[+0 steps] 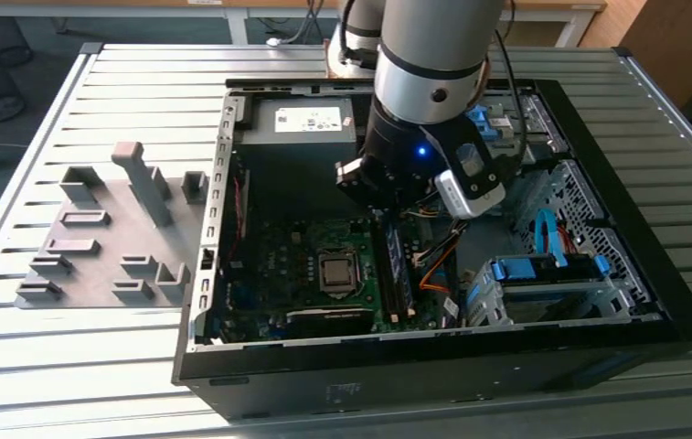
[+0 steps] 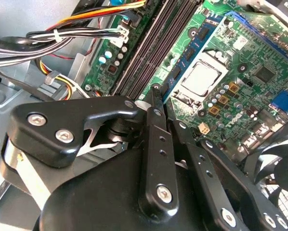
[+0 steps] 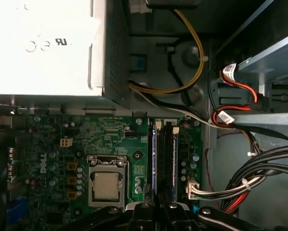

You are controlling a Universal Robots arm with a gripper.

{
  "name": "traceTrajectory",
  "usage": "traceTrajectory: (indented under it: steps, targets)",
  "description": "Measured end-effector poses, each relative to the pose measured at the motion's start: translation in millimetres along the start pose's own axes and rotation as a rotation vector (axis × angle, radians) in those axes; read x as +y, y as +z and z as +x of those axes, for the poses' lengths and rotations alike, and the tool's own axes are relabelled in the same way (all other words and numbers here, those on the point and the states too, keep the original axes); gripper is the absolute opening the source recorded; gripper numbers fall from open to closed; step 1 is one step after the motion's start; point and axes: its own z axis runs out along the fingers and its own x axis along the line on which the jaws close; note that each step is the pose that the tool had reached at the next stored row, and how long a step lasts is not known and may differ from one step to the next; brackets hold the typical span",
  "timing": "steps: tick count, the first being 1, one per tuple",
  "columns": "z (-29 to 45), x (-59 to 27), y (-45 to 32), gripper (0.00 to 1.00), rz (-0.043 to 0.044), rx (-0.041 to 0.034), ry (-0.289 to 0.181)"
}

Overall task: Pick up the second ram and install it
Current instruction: 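Insert the second ram into the second slot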

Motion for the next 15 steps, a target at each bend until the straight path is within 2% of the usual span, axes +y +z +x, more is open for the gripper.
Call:
traceTrajectory:
  steps: [5, 15]
  targets:
    - [0.0, -6.0, 6.8, 0.14, -0.0005, 0.0007, 0.002]
    - [-0.6, -7.8, 24.9, 0.14, -0.0007, 0.0002, 0.028]
